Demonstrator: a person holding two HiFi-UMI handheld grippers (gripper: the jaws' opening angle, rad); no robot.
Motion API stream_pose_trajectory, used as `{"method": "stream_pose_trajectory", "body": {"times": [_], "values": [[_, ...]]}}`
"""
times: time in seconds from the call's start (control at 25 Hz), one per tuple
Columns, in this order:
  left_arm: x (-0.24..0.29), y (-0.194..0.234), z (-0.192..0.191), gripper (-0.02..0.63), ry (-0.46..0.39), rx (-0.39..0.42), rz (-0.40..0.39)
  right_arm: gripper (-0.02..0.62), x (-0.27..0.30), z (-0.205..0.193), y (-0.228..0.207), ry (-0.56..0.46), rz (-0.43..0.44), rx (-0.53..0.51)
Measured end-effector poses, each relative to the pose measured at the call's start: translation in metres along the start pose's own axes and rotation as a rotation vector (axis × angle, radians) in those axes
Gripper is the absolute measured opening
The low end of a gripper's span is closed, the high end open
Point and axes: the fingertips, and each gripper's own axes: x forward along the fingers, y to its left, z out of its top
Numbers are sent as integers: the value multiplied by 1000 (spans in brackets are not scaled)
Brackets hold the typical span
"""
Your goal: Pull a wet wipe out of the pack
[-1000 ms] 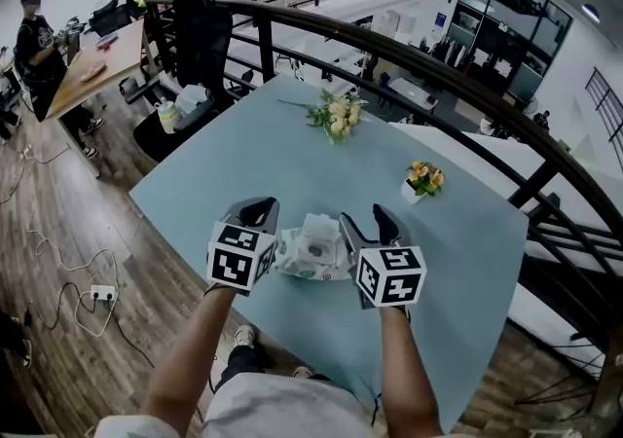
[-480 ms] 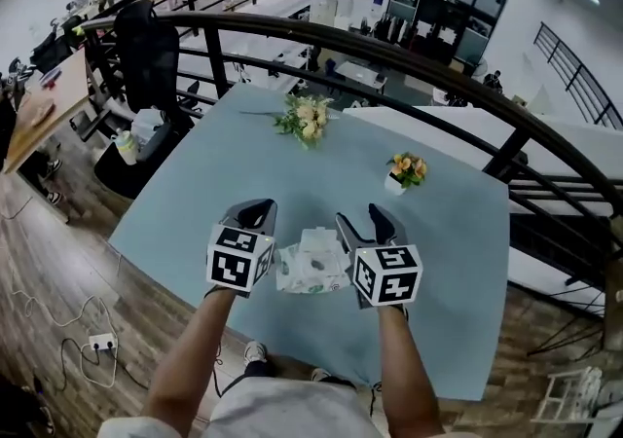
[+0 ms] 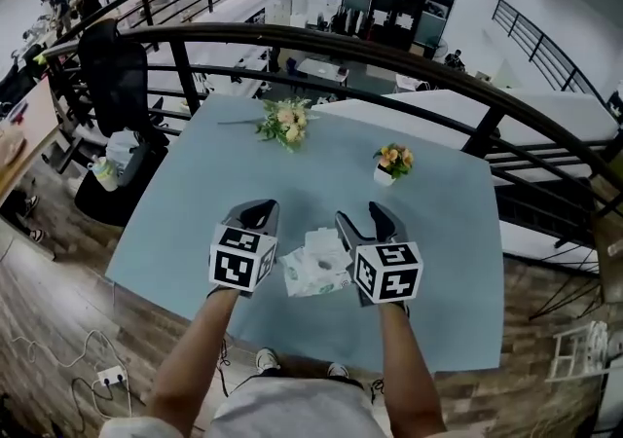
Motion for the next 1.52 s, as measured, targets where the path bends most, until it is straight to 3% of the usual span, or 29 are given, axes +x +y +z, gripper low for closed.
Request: {"method": "stream_pose_trajectory", "body": {"times": [0.8, 1.52], "values": [[-5, -5, -12, -6, 4, 64, -150, 267, -17, -27, 27, 44, -117, 41], [-6, -10, -48, -6, 42, 52, -191, 264, -1, -91, 56, 185, -61, 48]]}}
